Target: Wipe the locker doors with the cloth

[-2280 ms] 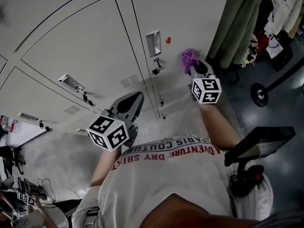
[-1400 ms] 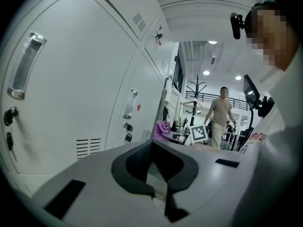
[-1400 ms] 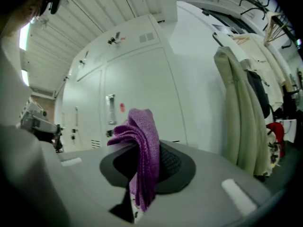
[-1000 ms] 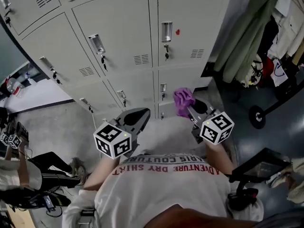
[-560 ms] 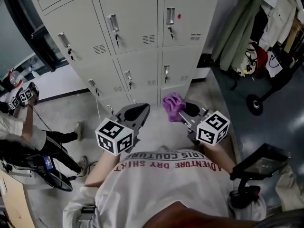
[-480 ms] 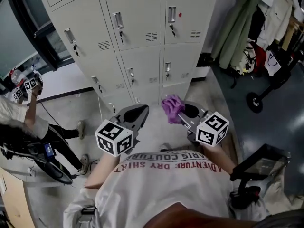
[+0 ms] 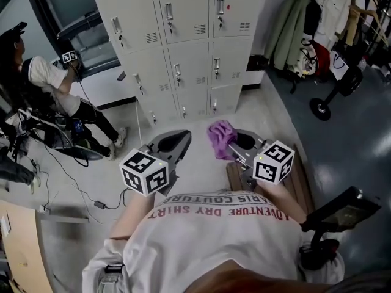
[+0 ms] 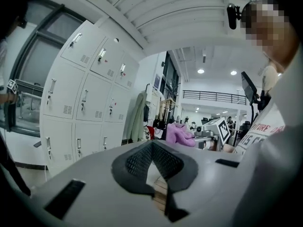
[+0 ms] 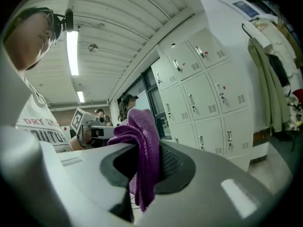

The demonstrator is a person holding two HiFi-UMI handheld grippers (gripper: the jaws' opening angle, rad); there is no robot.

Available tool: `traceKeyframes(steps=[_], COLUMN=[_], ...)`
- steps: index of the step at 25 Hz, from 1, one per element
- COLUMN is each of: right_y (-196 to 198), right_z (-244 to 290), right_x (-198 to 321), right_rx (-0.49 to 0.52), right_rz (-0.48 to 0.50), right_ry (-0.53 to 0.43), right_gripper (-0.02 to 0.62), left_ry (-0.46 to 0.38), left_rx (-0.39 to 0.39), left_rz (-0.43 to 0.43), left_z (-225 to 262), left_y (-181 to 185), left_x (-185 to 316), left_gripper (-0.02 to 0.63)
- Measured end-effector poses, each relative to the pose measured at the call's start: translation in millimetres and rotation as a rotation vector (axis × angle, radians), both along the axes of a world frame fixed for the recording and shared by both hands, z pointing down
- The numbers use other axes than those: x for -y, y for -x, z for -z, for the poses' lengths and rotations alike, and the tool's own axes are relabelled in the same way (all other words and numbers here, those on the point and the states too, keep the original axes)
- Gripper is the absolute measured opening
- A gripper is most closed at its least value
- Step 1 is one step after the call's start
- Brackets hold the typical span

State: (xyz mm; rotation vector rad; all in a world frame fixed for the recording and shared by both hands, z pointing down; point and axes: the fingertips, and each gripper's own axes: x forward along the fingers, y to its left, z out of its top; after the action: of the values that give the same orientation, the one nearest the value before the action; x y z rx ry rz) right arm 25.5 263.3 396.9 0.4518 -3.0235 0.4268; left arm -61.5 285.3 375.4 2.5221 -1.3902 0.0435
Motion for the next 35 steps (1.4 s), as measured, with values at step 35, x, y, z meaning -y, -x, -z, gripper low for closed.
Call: traceKeyframes(steps=[35], right_y=[-107.7], right_z=[24.0], right_x=[-224.9], right_rx=[0.015], right_rz=[0.035], right_ry=[-0.049], right_gripper=[0.055], left_ry=[-0.046], left_rx=[0.026], left_rz=[0.023], left_z=[17.6], left_y=[-134.2], left_x=[-239.4], left_gripper=[0.000])
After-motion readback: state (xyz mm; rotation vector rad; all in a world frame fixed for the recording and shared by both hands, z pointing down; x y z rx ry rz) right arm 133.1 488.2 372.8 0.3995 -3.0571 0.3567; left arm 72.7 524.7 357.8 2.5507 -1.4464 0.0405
